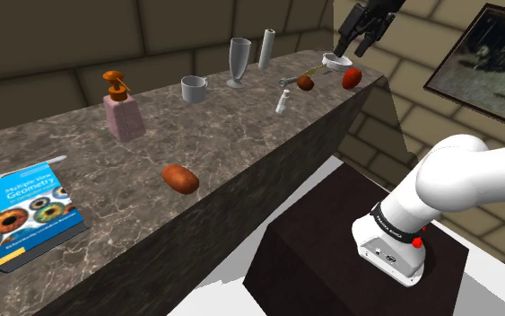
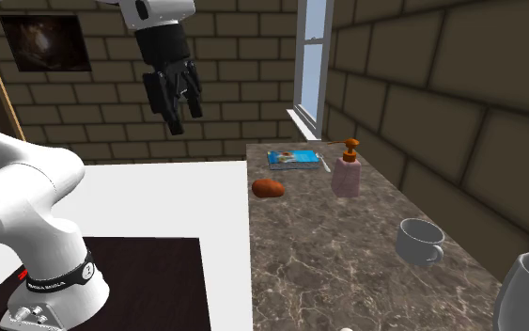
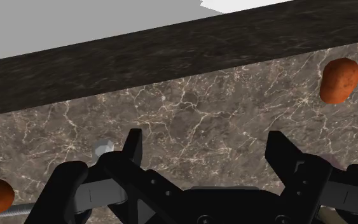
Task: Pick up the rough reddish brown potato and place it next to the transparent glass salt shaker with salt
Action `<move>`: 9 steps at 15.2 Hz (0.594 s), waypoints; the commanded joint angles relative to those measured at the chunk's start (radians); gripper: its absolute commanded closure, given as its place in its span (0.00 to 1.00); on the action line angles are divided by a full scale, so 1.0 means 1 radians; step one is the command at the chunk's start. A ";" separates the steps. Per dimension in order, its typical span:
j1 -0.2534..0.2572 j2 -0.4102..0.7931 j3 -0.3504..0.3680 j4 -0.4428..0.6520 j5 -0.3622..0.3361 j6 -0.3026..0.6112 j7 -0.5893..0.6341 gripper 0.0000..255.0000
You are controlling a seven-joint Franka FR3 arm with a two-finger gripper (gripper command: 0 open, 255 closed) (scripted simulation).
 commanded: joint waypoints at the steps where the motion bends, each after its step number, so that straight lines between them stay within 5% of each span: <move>1: 0.000 0.000 0.000 0.000 0.000 0.000 0.000 0.00; 9: 0.055 0.115 0.152 -0.071 0.055 0.182 0.108 0.00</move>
